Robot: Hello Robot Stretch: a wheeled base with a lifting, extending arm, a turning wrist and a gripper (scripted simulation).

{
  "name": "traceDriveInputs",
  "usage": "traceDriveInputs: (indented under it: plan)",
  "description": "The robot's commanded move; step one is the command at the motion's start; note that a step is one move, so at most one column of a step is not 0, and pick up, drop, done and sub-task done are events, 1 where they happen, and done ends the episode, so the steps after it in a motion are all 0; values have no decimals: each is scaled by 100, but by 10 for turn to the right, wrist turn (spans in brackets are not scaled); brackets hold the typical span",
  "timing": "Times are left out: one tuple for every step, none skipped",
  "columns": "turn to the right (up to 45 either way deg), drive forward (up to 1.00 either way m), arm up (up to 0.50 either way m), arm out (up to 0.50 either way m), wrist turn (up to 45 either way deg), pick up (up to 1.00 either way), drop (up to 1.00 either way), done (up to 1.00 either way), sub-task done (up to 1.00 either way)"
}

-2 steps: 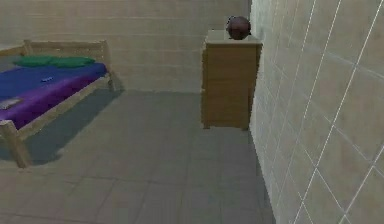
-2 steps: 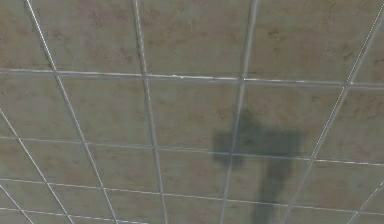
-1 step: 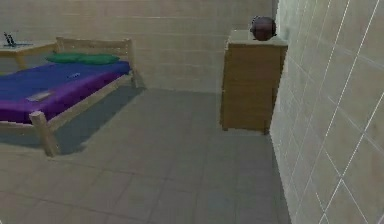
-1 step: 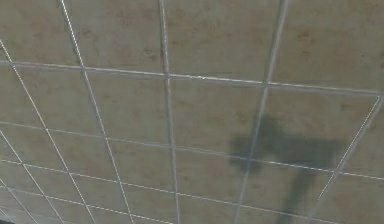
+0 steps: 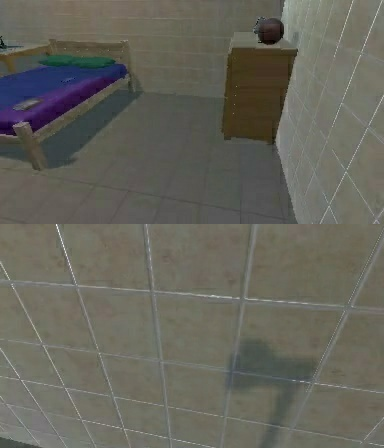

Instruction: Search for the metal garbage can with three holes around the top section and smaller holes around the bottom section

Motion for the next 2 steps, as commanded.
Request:
traceDriveInputs:
  plan:
    - [-360, 0, 0, 0, 0, 0, 0, 0, 0]
    - [0, 95, 0, 0, 0, 0, 0, 0, 0]
